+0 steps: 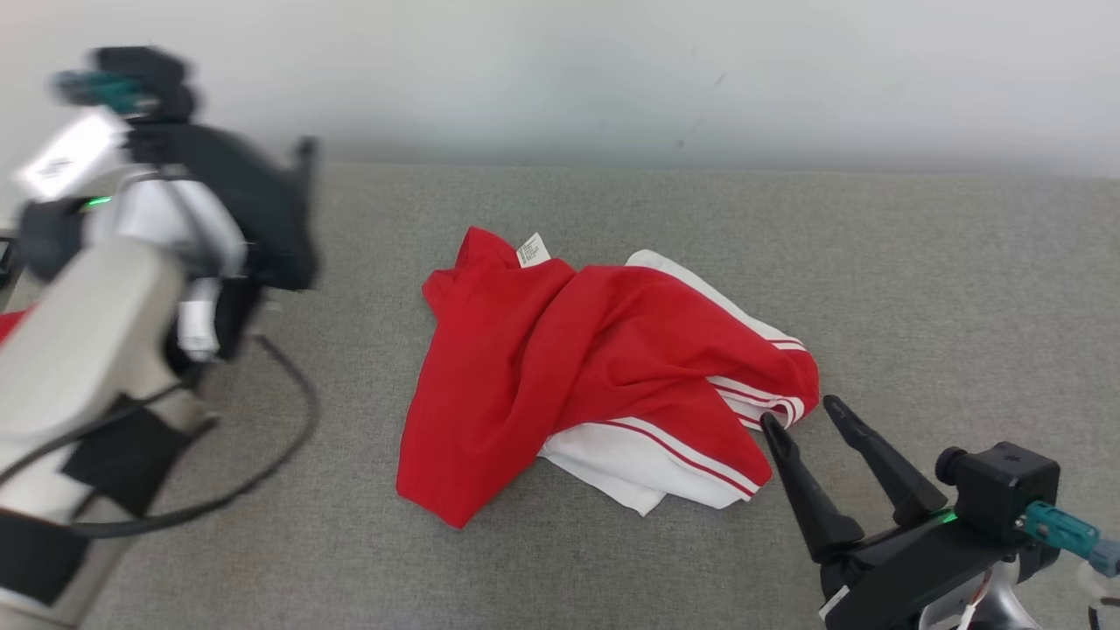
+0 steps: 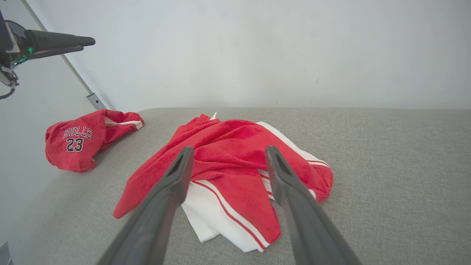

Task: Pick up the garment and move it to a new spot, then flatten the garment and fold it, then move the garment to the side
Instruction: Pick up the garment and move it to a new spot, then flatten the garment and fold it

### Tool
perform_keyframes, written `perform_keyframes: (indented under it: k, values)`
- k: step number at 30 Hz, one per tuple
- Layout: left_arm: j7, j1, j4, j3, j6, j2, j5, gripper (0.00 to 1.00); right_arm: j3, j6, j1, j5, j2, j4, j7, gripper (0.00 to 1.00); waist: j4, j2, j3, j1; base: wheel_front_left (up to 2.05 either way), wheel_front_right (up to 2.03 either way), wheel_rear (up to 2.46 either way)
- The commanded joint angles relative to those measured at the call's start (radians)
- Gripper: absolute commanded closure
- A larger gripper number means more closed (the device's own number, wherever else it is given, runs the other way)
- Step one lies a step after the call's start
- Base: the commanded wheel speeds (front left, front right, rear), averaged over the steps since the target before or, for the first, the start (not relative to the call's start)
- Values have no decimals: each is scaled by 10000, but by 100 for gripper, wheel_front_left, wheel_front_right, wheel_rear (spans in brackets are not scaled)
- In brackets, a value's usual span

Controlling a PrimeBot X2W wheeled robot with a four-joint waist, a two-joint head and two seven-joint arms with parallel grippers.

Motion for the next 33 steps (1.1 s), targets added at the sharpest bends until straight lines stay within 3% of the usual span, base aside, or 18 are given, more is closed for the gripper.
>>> perform_keyframes:
  k: [1,8,18,25,33]
  values:
    - [231,-196,-161,-277,-94,-248,155,0,-136,-3,-114,119,-24,76,-114,0,-88,-1,-181,0,0,0,0]
    - [795,-340,-679,-1448,-472,-1740,368,0,-506,-3,-129,309,-21,345,-386,0,-692,-1,-357,0,0,0,0]
    - [1394,132,-690,-2975,-944,-2640,823,0,-355,-3,-235,624,-24,678,-826,0,-1753,-1,6,0,0,0,0]
    - [1737,608,-600,-3757,-1147,-2854,934,0,-295,-3,-427,778,-23,894,-1127,0,-2228,-1,385,0,0,0,0]
    - [1901,1081,-580,-4400,-1278,-2631,1228,0,-182,-3,-555,831,-23,1068,-1304,0,-2437,-1,637,0,0,0,0]
